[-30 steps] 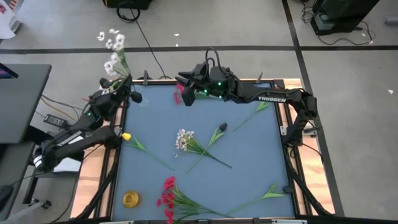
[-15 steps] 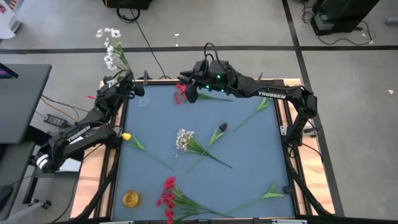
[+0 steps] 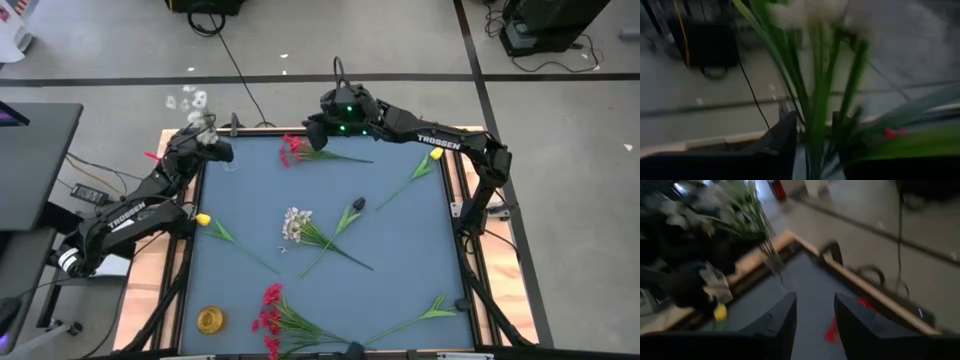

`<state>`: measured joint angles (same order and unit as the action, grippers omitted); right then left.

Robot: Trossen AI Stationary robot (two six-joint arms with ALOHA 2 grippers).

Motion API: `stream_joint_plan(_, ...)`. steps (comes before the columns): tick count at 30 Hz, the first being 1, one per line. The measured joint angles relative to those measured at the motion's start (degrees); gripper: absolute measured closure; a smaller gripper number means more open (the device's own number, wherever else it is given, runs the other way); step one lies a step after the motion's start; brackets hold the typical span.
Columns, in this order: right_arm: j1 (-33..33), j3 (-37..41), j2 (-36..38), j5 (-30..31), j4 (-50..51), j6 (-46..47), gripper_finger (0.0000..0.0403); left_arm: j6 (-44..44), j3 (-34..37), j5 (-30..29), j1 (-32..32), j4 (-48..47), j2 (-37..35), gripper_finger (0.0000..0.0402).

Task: Sort flowers into vase by color
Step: Put the right white flowers into the transparent vase, then put the right yellow flower into the transparent vase

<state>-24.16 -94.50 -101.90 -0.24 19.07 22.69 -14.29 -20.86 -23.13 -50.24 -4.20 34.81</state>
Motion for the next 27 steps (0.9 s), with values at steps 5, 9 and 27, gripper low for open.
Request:
stream_joint_plan(5, -2.6, 0.0, 0.0, 1.0, 13.3, 4.8, 0.0257, -6.2, -4.3, 1.5, 0.0, -16.0, 0.0, 0.0203)
stream_joint_plan(9, -5.5, 0.0, 0.0, 0.7, 28.3, 12.8, 0.0257, -9.1, -9.8, 3.6, 0.0, -29.9, 0.1, 0.0163)
stream_joint_plan(27, -13.5, 21.0, -0.1, 8.9, 47.4, 24.9, 0.0258, -12.0, -26.7, 17.0, 0.0, -64.4, 0.1, 0.013)
